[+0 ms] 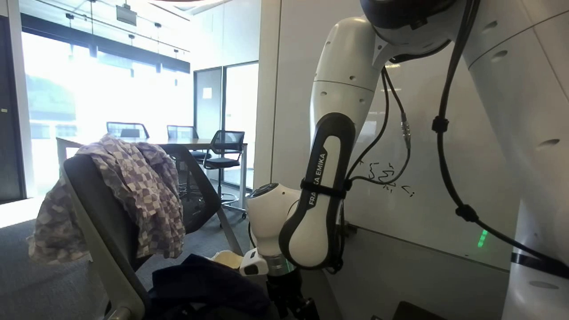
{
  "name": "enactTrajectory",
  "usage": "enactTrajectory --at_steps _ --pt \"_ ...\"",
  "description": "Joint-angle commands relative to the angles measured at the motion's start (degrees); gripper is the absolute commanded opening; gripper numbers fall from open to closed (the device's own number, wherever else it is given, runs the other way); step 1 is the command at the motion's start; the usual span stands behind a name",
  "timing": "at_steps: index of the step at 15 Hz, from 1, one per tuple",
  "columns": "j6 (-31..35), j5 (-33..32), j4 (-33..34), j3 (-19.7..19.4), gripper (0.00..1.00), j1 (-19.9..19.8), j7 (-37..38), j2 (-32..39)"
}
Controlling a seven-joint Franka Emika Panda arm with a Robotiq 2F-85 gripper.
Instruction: Erase the writings on the white board using the eraser
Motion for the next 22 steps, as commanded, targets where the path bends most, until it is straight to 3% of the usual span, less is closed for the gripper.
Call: enactTrajectory --at_steps 1,8,9,10,16,18,22 --pt "3.11 0.18 0.1 -0.33 1.0 0.43 1.85 0.82" --pt "6.16 -0.74 -0.14 -0.56 1.0 2.96 6.96 0.38" --pt "6.18 -1.07 -0.15 -0.73 0.93 3.43 7.57 0.25" --pt "6.09 -1.6 -0.12 -0.99 0.74 3.88 7.92 0.14" --pt "1.95 -2.89 -0.37 -1.19 0.31 5.87 10.66 -1.16" --pt "-4.39 -2.85 -0.52 -2.0 0.31 8.24 15.72 -3.17" --pt "-14.43 -1.51 -1.08 -0.04 0.31 8.13 21.41 -6.72"
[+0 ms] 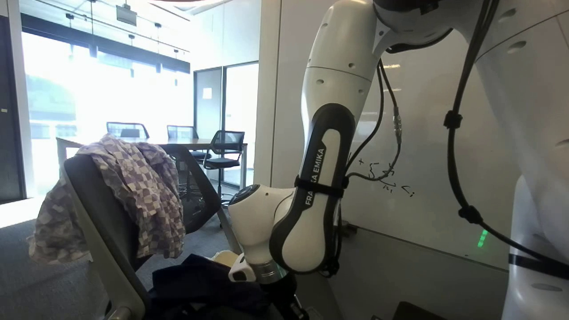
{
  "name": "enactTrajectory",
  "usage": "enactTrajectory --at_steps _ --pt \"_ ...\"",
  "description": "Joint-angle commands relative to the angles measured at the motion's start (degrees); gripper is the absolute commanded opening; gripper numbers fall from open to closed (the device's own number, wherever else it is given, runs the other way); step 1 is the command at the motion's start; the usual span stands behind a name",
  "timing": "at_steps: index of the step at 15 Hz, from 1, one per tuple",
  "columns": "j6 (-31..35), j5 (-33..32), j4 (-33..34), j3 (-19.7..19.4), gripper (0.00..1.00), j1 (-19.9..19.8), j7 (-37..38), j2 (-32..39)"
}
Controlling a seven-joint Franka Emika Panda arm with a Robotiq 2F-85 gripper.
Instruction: Erase the writings on the white board using the eraser
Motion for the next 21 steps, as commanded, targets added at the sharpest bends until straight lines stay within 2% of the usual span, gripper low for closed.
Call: enactTrajectory --at_steps 1,4,7,11,21 --pt "-8.23 -0.72 -1.43 0.6 0.31 0.97 6.72 -5.53" --pt "-11.48 -4.8 -2.57 -0.21 0.31 1.89 14.13 -9.4" --pt "-14.79 -15.53 -4.24 -0.55 0.31 2.29 23.67 -13.92" --pt "-20.77 -25.9 -7.35 1.71 0.31 1.93 34.44 -20.81" --pt "-39.09 -37.62 -14.45 10.13 0.31 4.66 55.0 -32.79"
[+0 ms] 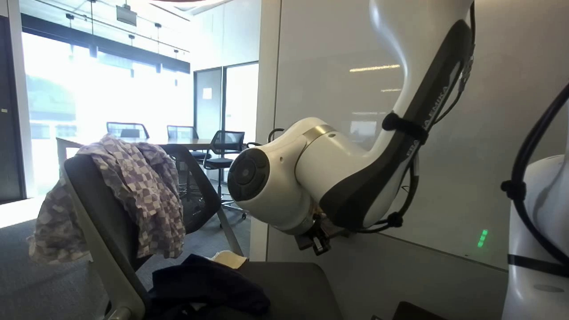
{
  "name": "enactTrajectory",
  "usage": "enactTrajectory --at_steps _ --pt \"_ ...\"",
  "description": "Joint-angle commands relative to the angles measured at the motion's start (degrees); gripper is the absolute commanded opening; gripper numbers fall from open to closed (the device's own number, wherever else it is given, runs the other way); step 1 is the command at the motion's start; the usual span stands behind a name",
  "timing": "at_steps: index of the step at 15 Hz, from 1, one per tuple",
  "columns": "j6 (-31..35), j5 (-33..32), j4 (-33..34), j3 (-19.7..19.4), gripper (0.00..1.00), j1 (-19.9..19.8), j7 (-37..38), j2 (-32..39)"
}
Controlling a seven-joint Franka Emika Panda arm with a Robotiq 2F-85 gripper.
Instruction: Erase the writings on the white board using the eraser
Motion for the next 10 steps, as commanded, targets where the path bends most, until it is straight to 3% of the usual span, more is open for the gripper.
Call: enactTrajectory --at_steps 1,4,10 --pt "-6.4 -5.73 -4.2 2.59 0.31 1.57 7.27 -4.78" --pt "-12.47 -10.46 -2.01 3.44 0.31 1.77 11.86 -2.99" --pt "-21.91 -16.66 -1.52 0.83 0.31 -0.21 23.06 -3.33"
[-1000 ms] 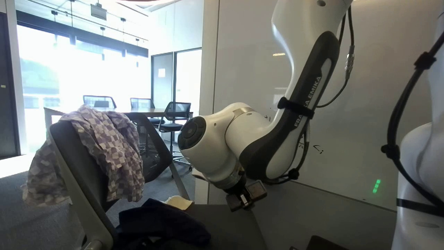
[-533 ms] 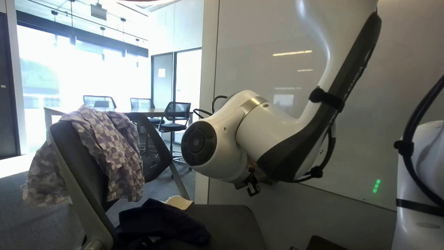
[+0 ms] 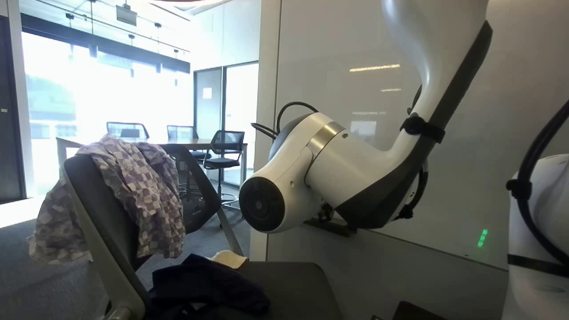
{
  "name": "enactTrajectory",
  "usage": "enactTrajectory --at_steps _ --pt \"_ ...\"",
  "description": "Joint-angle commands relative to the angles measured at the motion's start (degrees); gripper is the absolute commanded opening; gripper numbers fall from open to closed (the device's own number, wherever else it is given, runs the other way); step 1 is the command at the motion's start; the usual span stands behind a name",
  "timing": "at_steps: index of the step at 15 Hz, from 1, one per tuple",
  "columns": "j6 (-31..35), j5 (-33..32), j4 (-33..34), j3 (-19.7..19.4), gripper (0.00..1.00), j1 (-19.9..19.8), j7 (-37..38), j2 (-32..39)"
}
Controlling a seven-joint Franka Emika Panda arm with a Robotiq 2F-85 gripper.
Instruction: Erase the writings on the white board using the eraser
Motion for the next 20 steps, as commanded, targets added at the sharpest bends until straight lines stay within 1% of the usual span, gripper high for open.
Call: enactTrajectory --at_steps 1,4,8,10,12,14,15,17,20 --pt "-3.6 -3.53 0.11 -2.24 0.31 -1.63 6.45 -1.3" --pt "-0.97 -8.08 0.23 -5.51 0.31 -3.79 10.82 -2.09" --pt "-3.77 -20.69 0.59 -9.18 0.31 -7.11 16.88 -2.64" --pt "-2.17 -24.22 -1.22 -11.79 0.31 -9.04 18.82 -5.56" --pt "-0.95 -25.86 0.57 -14.69 0.31 -11.15 20.11 -4.98" --pt "0.06 -26.83 0.17 -17.25 0.31 -12.95 21.22 -6.2" --pt "0.3 -26.25 0.7 -18.34 0.31 -13.68 21.43 -6.03" --pt "2.11 -25.51 1.19 -20.34 0.31 -14.89 21.54 -6.3" --pt "5.01 -26.55 1.87 -22.46 0.31 -16.2 23.68 -4.87"
